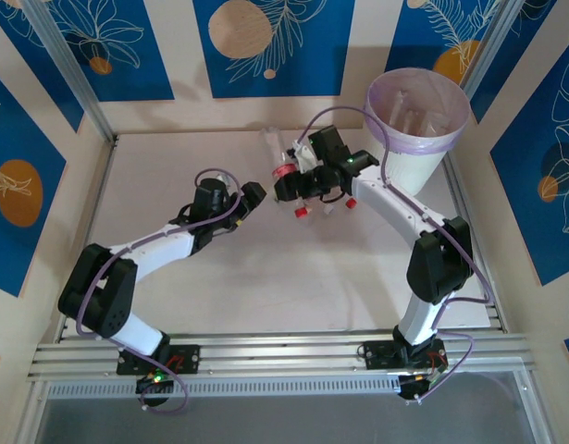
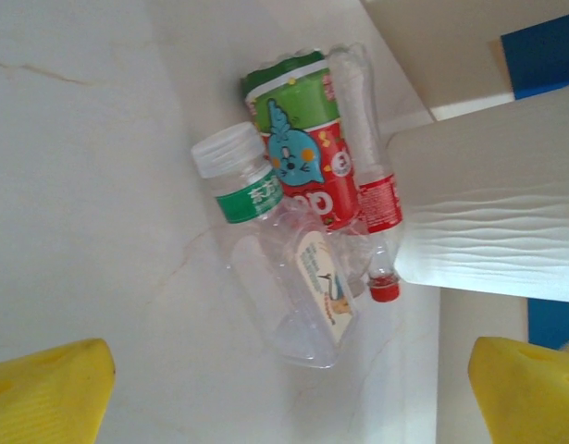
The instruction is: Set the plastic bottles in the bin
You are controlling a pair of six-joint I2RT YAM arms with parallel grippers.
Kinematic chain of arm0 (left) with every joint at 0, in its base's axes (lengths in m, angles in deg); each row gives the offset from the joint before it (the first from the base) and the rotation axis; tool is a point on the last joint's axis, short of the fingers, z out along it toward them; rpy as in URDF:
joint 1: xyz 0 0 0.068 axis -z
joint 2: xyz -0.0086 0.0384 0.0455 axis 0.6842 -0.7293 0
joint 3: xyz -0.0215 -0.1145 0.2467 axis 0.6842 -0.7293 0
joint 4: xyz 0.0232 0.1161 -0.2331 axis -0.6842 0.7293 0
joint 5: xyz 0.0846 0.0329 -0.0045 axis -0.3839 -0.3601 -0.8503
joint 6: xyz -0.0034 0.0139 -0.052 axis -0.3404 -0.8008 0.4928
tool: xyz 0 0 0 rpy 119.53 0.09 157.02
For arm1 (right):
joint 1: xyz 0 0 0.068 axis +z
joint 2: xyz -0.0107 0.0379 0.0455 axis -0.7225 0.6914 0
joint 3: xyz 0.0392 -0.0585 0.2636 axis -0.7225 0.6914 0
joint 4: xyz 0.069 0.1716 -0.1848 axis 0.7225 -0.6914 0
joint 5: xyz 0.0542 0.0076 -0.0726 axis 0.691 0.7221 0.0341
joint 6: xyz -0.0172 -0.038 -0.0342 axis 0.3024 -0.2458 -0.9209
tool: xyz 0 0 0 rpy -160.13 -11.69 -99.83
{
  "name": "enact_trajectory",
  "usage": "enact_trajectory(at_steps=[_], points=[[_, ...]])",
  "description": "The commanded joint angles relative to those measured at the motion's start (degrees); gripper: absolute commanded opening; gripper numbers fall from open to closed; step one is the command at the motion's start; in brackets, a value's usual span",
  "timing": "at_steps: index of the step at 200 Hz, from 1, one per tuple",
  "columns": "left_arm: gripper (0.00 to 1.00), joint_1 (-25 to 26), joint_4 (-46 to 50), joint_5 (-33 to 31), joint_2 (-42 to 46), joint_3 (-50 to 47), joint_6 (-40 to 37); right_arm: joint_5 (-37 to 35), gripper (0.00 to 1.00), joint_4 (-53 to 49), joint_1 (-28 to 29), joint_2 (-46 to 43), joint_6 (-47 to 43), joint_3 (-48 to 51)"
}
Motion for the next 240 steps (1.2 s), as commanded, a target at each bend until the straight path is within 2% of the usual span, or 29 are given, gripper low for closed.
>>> enact_trajectory(at_steps=[1, 52, 75, 142, 165, 180, 240], points=[[0.95, 0.05, 4.0, -1.95, 1.92, -1.5, -2.0, -5.91, 0.47, -6.04, -2.02, -0.92, -5.63, -6.06], [0.91, 0.92, 4.3, -2.38, 2.6, -3.9, -1.83, -14.88, 0.44, -8.44, -9.06, -1.92, -10.75, -17.95], [0.91, 1.16, 4.46, -2.83, 2.63, -4.36, -1.75, -18.44, 0.38, -7.93, -11.69, -2.66, -11.75, -22.33], [0.91, 2.02, 4.38, -2.88, 3.01, -5.8, -1.36, -24.52, 0.27, -8.7, -21.18, 4.2, -13.38, -36.23], [0.9, 2.11, 4.59, -3.1, 3.54, -6.28, -1.32, -24.91, 0.18, -8.39, -23.89, 6.52, -13.2, -38.69], [0.91, 2.15, 4.92, -3.15, 3.87, -6.37, -1.37, -25.46, 0.0, -7.49, -25.35, 7.47, -13.18, -39.18], [0.9, 2.18, 4.76, -2.51, 2.75, -5.63, -1.73, -26.11, 0.0, -5.36, -29.94, 10.21, -13.02, -40.18]])
